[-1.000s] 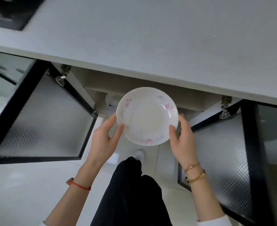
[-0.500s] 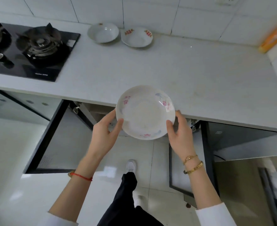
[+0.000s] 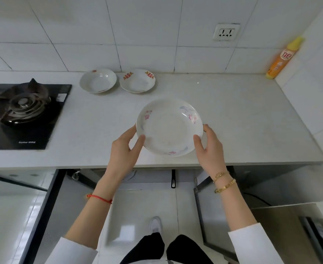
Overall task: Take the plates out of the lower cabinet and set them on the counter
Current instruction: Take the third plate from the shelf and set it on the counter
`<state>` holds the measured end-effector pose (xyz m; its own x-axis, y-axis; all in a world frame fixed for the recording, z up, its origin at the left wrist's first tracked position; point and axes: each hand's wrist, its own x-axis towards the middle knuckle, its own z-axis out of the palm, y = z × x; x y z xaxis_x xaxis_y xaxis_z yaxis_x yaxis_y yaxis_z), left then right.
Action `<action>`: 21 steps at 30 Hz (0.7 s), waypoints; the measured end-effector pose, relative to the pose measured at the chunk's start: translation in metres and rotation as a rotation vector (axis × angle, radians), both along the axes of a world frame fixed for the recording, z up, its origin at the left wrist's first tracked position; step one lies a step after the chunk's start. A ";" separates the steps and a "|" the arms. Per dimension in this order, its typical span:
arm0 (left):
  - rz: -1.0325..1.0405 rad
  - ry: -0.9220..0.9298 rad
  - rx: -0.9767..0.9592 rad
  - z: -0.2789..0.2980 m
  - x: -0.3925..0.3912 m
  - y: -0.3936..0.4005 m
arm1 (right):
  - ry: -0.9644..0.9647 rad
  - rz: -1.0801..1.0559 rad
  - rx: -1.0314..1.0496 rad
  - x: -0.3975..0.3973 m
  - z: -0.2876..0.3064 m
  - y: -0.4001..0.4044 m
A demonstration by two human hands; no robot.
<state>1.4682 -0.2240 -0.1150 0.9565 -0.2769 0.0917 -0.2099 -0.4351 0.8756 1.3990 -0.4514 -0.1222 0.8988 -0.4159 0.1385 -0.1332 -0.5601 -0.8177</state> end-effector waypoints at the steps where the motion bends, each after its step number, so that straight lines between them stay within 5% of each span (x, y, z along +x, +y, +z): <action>1: -0.012 -0.007 0.004 0.001 0.008 -0.006 | 0.002 -0.012 -0.002 0.006 -0.001 -0.005; 21: 0.055 0.011 0.131 -0.027 0.154 -0.153 | 0.029 0.011 -0.008 0.158 -0.025 -0.150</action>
